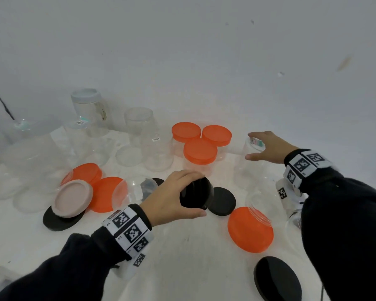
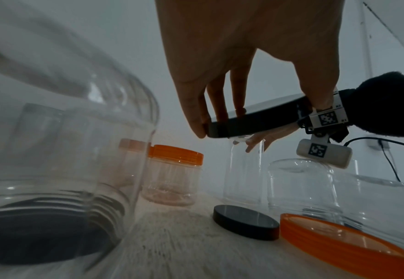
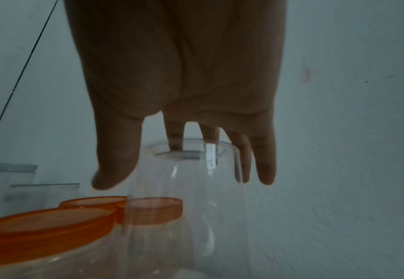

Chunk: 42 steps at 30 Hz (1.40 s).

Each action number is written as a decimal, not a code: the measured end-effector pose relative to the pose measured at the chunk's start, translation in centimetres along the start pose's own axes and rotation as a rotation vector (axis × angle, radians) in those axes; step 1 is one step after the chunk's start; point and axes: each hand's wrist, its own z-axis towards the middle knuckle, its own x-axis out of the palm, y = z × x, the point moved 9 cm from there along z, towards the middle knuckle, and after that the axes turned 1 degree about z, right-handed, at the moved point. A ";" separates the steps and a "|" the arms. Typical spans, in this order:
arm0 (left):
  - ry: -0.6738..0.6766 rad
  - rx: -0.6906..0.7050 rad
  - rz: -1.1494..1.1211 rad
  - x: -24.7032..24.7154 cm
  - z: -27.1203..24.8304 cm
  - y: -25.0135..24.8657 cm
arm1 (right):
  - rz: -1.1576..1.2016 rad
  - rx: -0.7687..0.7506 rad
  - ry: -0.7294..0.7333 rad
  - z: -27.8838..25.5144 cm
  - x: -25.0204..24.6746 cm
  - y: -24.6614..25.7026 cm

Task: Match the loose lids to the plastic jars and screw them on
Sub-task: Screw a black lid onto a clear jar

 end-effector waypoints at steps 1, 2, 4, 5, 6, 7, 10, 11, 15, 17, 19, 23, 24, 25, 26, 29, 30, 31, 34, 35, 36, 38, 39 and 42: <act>0.001 0.007 0.001 0.0 0.2 0.0 | -0.008 0.006 -0.001 0.0 0.0 0.0; 0.003 0.013 -0.001 -0.1 0.4 0.0 | -0.013 0.014 -0.009 0.0 -0.2 0.1; 0.011 0.023 -0.004 -0.1 0.7 0.1 | -0.018 0.021 -0.022 -0.1 -0.5 0.2; 0.011 0.027 -0.008 -0.2 0.8 0.2 | -0.020 0.022 -0.025 -0.1 -0.6 0.4; 0.009 0.030 -0.013 -0.4 0.9 0.3 | -0.018 0.021 -0.029 -0.3 -0.7 0.5; 0.005 0.035 -0.017 -0.6 1.0 0.4 | -0.016 0.020 -0.040 -0.4 -0.9 0.7; -0.011 0.042 -0.034 -1.2 1.1 0.8 | -0.035 0.001 -0.094 -1.3 -1.9 1.8; -0.014 0.042 -0.041 -1.4 1.1 0.9 | -0.045 -0.010 -0.120 -1.9 -2.5 2.3; -0.028 0.045 -0.078 -1.8 1.1 1.0 | -0.060 -0.033 -0.316 -4.9 -5.6 3.3; -0.032 0.051 -0.091 -2.0 1.0 0.8 | -0.014 -0.039 -0.429 -6.6 -6.6 3.5; -0.047 0.057 -0.106 -2.3 1.0 0.6 | 0.064 -0.051 -0.500 -8.1 -6.6 3.7; -0.090 0.076 -0.135 -3.0 0.6 0.2 | 0.191 -0.119 -0.477 -10.0 -5.0 4.7; -0.100 0.077 -0.138 -3.1 0.4 0.1 | 0.184 -0.136 -0.458 -10.4 -4.4 5.1; -0.111 0.075 -0.138 -3.3 0.1 0.0 | 0.175 -0.146 -0.438 -10.7 -3.9 5.4; -0.123 0.072 -0.140 -3.4 -0.1 -0.1 | 0.169 -0.150 -0.423 -11.1 -3.5 5.7; -0.154 0.065 -0.165 -3.7 -0.9 -0.5 | 0.114 -0.146 -0.430 -12.3 -2.8 6.2; -0.164 0.061 -0.170 -3.8 -1.2 -0.6 | 0.093 -0.148 -0.432 -12.7 -2.6 6.4; -0.174 0.053 -0.171 -3.8 -1.5 -0.6 | 0.088 -0.153 -0.427 -13.0 -2.3 6.5; -0.203 0.024 -0.161 -3.7 -2.6 -0.6 | 0.148 -0.169 -0.389 -13.8 -1.2 6.6; -0.214 0.016 -0.158 -3.7 -3.0 -0.7 | 0.180 -0.166 -0.380 -14.0 -0.8 6.5; -0.225 0.011 -0.157 -3.7 -3.5 -0.8 | 0.217 -0.159 -0.372 -14.2 -0.4 6.4; -0.244 0.004 -0.162 -3.5 -4.3 -1.0 | 0.282 -0.147 -0.349 -14.6 0.6 6.2; -0.257 0.005 -0.166 -3.4 -4.7 -1.2 | 0.307 -0.143 -0.340 -14.7 1.1 6.1; -0.295 0.004 -0.177 -3.1 -5.8 -1.7 | 0.386 -0.149 -0.357 -14.9 2.2 6.0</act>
